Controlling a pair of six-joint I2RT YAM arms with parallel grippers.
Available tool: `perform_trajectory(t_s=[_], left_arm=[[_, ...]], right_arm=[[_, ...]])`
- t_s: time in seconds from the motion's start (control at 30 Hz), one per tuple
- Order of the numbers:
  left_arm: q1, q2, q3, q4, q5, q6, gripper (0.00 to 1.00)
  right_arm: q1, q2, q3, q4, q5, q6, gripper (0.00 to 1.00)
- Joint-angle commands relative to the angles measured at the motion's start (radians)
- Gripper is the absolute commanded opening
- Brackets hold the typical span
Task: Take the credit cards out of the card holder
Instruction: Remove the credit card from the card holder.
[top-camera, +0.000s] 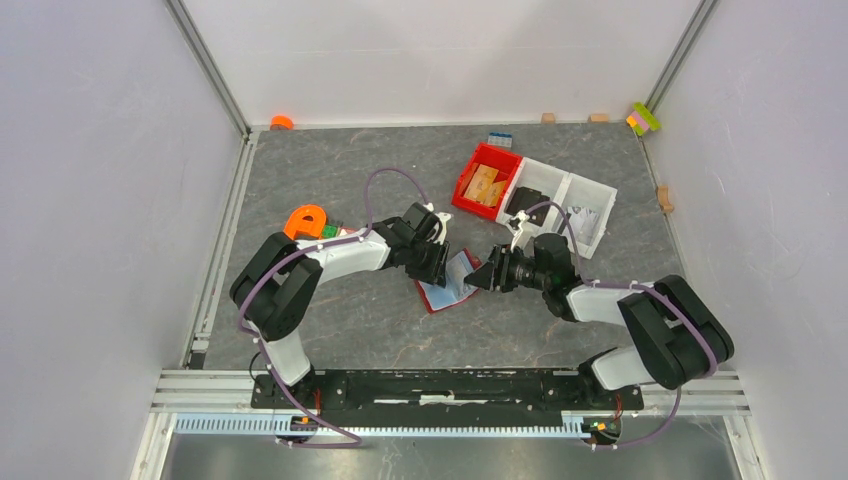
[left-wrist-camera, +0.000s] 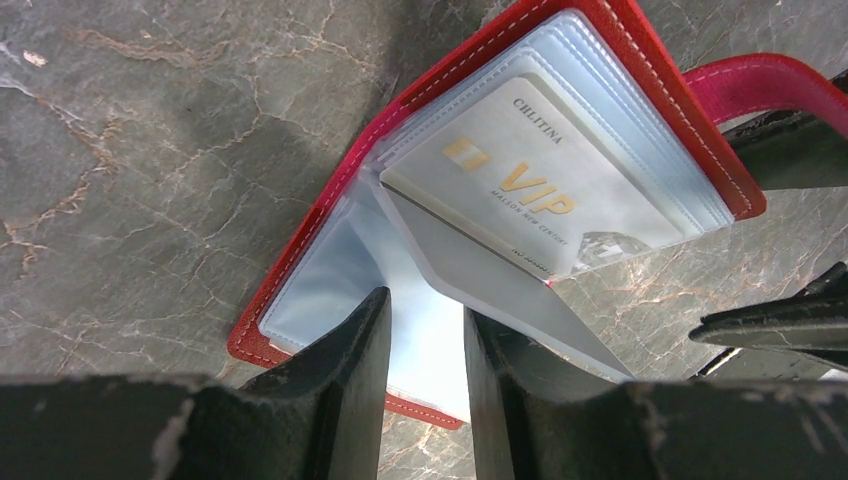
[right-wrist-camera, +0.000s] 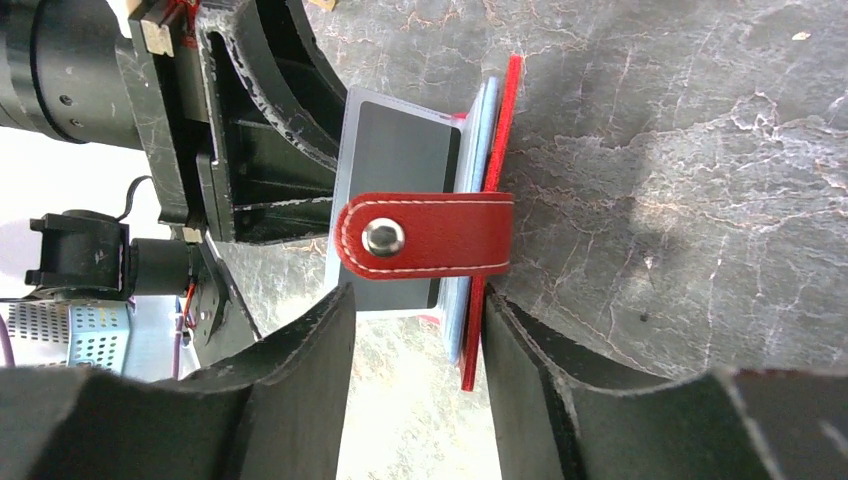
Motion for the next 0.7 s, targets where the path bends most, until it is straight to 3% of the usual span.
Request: perform_trajectory(t_s=[0.0,0.23,0.4,0.5,0.67], left_arm=[[0.001,-0.022,0.006,-0.027,-0.036,0.013,0.4],[0.001,-0.022,0.002,-0.019,-0.031,0.01,0.4],[0.001,-0.033,-0.001,-0.015,-0.04,0.006,0.38],[0.001,-0.162,-0.078,0.062,-0.097,-0.008,0.35],[0.02,-0.394,-0.224,0.19,-0.157,-0.035,0.42]], right_arm=[[0.006,0.027,0.006,0.036,0.005,-0.008,0.52],[0.033,0.061,0.029,0.007,0.04,-0.029,0.45],[0.036,0.079,0.034,0.014,0.037,-0.021,0.26],[0.037,0.038,0.024,0.004,0.061,-0.027,0.18],[0.034,-0.066,-0.015,-0.006,0.145,-0.05,0.05]])
